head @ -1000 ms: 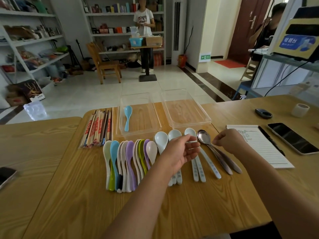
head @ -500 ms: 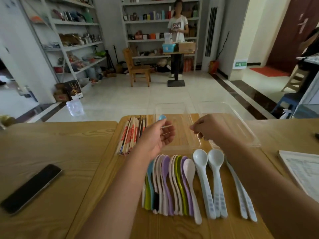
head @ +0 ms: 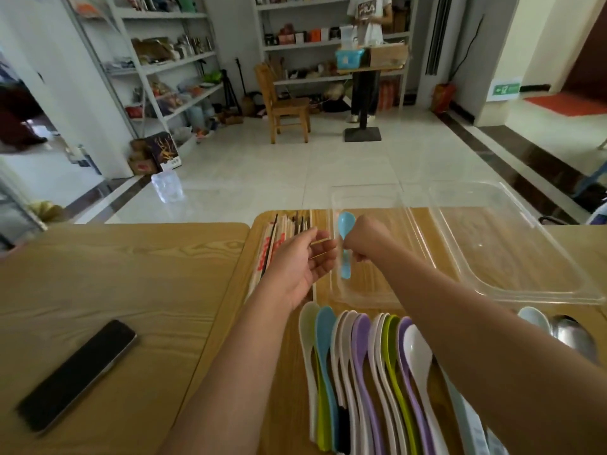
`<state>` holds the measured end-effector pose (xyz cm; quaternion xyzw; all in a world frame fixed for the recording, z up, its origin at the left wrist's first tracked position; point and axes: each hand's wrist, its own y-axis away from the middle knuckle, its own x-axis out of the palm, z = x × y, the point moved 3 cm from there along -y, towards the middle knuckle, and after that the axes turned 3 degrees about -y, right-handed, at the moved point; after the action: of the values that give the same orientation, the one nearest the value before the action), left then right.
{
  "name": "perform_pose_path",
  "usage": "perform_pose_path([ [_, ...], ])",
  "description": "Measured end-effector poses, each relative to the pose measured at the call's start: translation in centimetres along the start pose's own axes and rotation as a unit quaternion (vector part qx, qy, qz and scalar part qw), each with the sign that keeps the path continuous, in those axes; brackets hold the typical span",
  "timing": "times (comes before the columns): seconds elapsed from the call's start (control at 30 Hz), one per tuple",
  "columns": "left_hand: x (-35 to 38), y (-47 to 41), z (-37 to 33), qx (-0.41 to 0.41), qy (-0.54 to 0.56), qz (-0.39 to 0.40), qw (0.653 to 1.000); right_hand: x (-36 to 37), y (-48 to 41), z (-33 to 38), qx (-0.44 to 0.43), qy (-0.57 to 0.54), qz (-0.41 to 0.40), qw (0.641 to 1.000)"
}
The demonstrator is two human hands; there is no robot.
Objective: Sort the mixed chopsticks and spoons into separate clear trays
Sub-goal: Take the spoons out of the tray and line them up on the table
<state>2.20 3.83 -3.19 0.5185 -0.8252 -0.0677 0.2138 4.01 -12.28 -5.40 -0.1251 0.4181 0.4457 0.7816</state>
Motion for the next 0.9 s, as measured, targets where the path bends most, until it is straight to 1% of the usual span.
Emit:
perform_pose_path([
  [0.2,-0.3,-0.3,0.2,-0.002,-0.009,-0.003,1.0,1.5,-1.0,0.1,0.011,0.038,0.011,0.999],
  [0.3,-0.1,-0.1,0.4,-0.002,-0.005,0.005,1.0,1.4,-1.1,0.0,0.033,0.016,0.021,0.999],
  [0.4,0.4,0.4,0.5,-0.001,-0.003,0.016,1.0,0.7,-0.6,-0.1,0.048,0.018,0.041,0.998],
  [0.47,0.6,1.0,0.5,0.005,-0.001,0.024,1.0,-0.3,0.1,-0.1,0.042,0.013,0.041,0.998],
  [0.53,1.0,1.9,0.4,0.013,0.003,0.034,0.999,-1.9,1.0,-0.4,0.023,-0.018,0.023,0.999],
  [0.67,2.3,4.3,0.9,0.018,0.006,0.052,0.998,-5.7,4.3,-1.9,0.002,-0.08,-0.001,0.997],
  [0.8,3.8,7.9,2.9,0.012,-0.001,0.07,0.997,-8.6,9.7,-4.9,0.013,-0.124,-0.014,0.992],
  [0.9,4.7,10.5,5.5,0.003,-0.019,0.088,0.996,-9.1,14.8,-7.5,0.023,-0.142,-0.011,0.99],
])
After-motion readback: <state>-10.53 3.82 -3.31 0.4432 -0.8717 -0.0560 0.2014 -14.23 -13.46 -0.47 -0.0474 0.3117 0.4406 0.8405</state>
